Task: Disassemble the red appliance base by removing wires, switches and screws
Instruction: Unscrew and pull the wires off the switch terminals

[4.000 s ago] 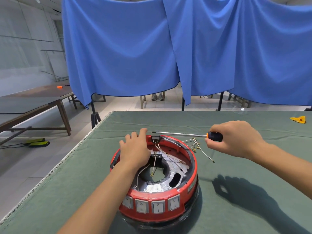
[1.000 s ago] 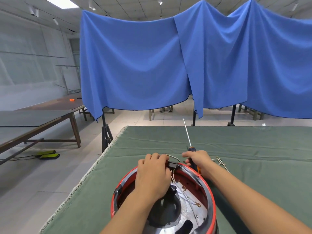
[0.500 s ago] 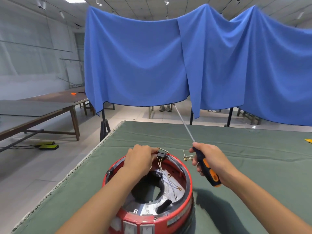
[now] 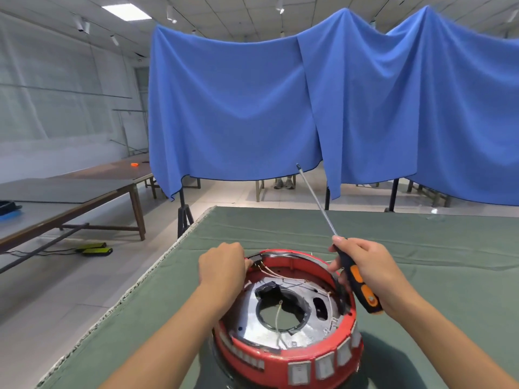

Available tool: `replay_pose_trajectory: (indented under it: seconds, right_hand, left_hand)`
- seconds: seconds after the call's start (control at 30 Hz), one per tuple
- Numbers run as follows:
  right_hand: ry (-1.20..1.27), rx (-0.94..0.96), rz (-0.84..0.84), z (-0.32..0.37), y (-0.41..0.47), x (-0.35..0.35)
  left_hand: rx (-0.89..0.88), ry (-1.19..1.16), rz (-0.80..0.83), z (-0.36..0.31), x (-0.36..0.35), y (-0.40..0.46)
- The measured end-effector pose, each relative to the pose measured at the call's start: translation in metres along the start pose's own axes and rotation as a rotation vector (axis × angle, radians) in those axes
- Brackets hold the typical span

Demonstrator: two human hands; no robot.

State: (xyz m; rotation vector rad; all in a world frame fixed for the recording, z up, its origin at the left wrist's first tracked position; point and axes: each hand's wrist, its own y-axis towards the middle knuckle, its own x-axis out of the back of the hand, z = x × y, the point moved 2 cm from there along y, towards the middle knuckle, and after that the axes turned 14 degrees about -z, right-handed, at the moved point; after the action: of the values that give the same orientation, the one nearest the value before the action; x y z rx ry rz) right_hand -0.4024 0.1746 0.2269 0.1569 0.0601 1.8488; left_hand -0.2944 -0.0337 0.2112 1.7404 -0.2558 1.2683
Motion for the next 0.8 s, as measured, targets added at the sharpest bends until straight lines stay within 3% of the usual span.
replay_pose_trajectory:
  seconds: [0.2,0.37,0.57,0.8]
  right_hand:
    - [-0.254,0.042,0.173,0.014,-0.004,0.0]
    - [-0.46,0.044,0.278,0.009,-0.012,0.001]
    - [-0.094,-0.135,0.26,0.008,-0.019,-0.001]
    - [-0.567,0.125,0.292,0.005,-0.022,0.008]
  left_hand:
    - [0.146,-0.046,0.091,0.002,0.002,-0.006]
    - [0.34,-0.54,0.547,0.003,-0.003,-0.009]
    - [0.365,-0.69,0.365,-0.009,-0.013,-0.02]
    - [0.331,-0.485,0.306,-0.027,-0.008,-0.025]
